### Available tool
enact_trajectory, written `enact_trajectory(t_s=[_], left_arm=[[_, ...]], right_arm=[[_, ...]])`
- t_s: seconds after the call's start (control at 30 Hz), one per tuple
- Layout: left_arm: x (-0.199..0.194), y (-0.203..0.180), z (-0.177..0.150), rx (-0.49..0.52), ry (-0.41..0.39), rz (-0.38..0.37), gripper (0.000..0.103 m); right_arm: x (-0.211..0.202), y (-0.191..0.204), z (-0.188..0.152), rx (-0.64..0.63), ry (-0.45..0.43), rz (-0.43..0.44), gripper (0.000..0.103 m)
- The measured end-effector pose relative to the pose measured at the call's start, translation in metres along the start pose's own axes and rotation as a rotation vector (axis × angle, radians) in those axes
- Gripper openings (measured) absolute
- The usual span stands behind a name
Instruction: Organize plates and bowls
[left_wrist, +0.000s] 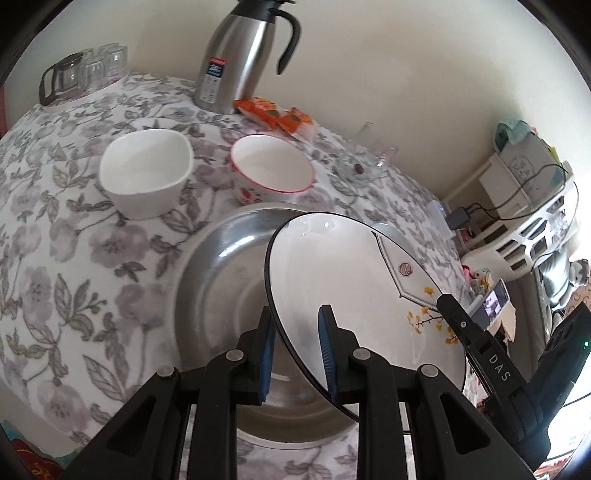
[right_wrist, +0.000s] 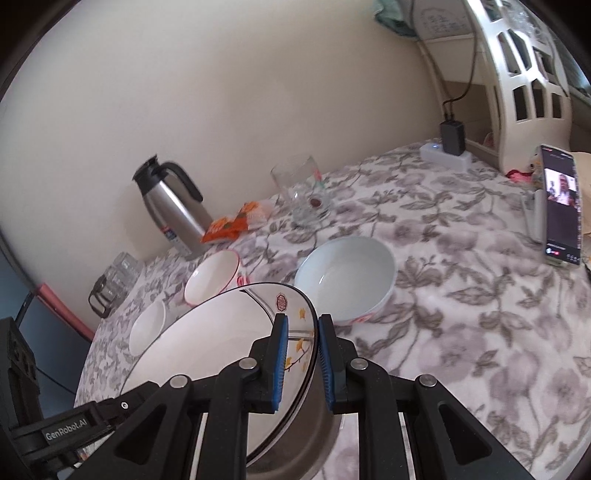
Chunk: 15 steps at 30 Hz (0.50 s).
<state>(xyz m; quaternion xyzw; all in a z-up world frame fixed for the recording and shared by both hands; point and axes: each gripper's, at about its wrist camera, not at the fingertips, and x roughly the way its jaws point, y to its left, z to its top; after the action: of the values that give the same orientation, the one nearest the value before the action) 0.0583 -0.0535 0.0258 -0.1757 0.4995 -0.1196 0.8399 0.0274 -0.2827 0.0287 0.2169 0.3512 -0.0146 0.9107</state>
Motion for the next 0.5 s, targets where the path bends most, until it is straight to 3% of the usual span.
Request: enact_trajectory(t_s=[0.5], left_arm=[[0.016,0.036,0.002,-0.055,0.067,0.055,0.024]], right_arm=[[0.028,0.016,-0.019,-0.048,0.099,-0.019,0.018]])
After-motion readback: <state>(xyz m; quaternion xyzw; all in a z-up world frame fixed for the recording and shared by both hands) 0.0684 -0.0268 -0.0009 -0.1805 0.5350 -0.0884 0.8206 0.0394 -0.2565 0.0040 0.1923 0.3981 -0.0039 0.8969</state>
